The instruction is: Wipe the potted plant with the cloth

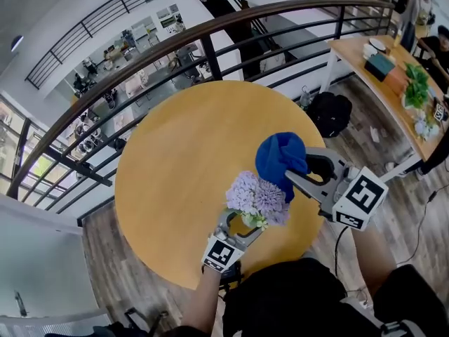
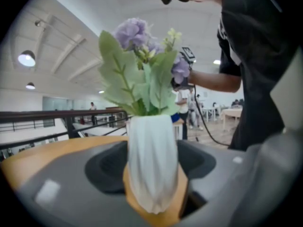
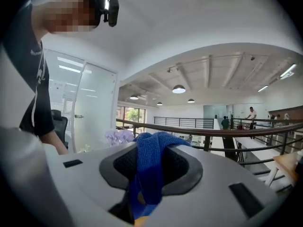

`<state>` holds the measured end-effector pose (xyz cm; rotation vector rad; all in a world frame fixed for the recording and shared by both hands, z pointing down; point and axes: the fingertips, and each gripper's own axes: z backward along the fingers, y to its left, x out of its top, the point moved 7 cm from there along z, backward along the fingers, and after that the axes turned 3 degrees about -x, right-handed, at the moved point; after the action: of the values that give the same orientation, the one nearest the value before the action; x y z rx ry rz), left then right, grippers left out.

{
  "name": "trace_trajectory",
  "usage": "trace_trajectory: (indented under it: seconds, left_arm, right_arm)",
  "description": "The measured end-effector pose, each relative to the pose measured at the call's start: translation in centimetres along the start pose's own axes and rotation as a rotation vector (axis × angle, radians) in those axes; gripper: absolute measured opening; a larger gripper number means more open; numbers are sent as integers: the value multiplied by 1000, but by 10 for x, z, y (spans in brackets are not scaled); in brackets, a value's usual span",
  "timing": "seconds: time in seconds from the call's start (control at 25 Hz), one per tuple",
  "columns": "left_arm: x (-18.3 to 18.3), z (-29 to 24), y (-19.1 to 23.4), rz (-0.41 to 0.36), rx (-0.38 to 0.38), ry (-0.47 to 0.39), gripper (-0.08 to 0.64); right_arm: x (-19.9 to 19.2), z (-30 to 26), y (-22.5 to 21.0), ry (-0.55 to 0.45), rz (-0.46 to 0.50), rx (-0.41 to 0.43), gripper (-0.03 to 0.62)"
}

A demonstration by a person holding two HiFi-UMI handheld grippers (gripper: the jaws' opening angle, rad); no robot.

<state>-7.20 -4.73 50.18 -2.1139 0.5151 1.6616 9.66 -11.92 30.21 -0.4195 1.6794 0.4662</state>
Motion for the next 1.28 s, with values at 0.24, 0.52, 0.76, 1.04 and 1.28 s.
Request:
trace_trajectory:
  seconds: [0.24, 0.52, 0.76, 1.04, 1.28]
  left_arm:
    - [1, -1, -1, 4, 8, -5, 324]
    - [0, -2, -1, 6, 17, -8, 324]
    - [1, -2, -1, 16, 23, -19, 324]
    - [2, -2, -1, 18, 27, -22, 324]
    - [2, -1, -2, 20, 27, -23, 324]
  right_arm:
    - [-57, -14, -11, 170, -43, 5, 120]
    - [-104, -1, -37, 260, -146, -106, 120]
    - [-112, 18, -62, 324, -124, -224, 120]
    - [-54, 35, -57, 203, -25, -257, 120]
    - [71, 37, -6, -151, 101, -125, 120]
